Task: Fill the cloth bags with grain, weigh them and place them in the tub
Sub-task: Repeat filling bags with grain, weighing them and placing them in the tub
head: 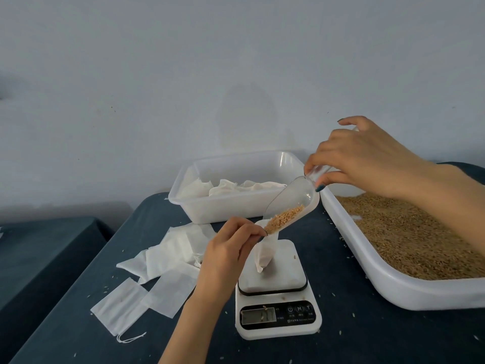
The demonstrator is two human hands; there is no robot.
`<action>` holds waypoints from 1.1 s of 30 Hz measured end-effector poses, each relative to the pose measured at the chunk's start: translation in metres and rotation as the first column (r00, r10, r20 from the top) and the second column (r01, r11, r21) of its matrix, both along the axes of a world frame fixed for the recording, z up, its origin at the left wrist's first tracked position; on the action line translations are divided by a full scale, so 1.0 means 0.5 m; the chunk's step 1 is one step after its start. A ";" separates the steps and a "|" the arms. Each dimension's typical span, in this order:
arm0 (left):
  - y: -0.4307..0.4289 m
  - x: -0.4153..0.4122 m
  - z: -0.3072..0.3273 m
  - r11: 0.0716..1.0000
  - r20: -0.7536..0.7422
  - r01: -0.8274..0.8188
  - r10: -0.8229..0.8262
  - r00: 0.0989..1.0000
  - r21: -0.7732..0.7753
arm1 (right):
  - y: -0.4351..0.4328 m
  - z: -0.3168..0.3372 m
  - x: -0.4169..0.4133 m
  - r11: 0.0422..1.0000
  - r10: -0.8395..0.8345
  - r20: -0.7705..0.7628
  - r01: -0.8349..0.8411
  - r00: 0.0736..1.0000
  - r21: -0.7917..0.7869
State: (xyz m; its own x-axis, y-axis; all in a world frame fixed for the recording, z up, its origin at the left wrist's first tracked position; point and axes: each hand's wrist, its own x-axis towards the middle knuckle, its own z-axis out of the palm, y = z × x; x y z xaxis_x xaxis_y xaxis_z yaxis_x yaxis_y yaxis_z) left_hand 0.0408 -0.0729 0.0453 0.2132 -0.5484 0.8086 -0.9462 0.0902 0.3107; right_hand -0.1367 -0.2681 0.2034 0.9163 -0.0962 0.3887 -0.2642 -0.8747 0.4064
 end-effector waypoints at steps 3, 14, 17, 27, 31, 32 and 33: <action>0.000 0.000 0.000 1.000 0.006 -0.002 0.003 1.000 -0.005 | 0.003 0.003 0.000 1.000 0.010 0.008 -0.009 1.000 -0.023; 0.001 -0.001 0.000 1.000 -0.010 -0.014 0.014 1.000 -0.015 | -0.048 -0.063 -0.020 0.945 -0.055 0.061 0.032 0.997 0.327; 0.001 -0.001 -0.001 0.999 -0.041 -0.037 0.037 0.998 0.005 | -0.074 -0.113 -0.032 0.790 -0.124 0.049 0.069 0.991 0.610; -0.007 0.003 -0.010 0.995 -0.151 -0.062 0.074 0.986 0.079 | -0.179 -0.210 -0.081 0.357 -0.533 0.098 0.119 0.840 0.926; -0.007 0.006 -0.011 0.994 -0.259 -0.047 0.071 0.963 0.097 | -0.198 -0.220 -0.104 0.403 -0.613 -0.094 0.413 0.785 0.817; -0.006 0.007 -0.013 0.993 -0.299 -0.032 0.064 0.952 0.112 | -0.194 -0.220 -0.107 0.403 -0.612 -0.198 0.518 0.765 0.755; -0.005 0.008 -0.014 0.991 -0.333 -0.018 0.061 0.941 0.131 | -0.188 -0.218 -0.107 0.408 -0.612 -0.308 0.624 0.728 0.667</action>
State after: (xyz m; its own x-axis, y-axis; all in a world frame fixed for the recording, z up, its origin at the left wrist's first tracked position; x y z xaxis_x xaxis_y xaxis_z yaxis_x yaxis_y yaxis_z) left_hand 0.0450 -0.0756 0.0381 0.4843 -0.6248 0.6124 -0.7868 -0.0049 0.6171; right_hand -0.1901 -0.3620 0.0942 0.4978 -0.8634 -0.0826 -0.8532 -0.4703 -0.2257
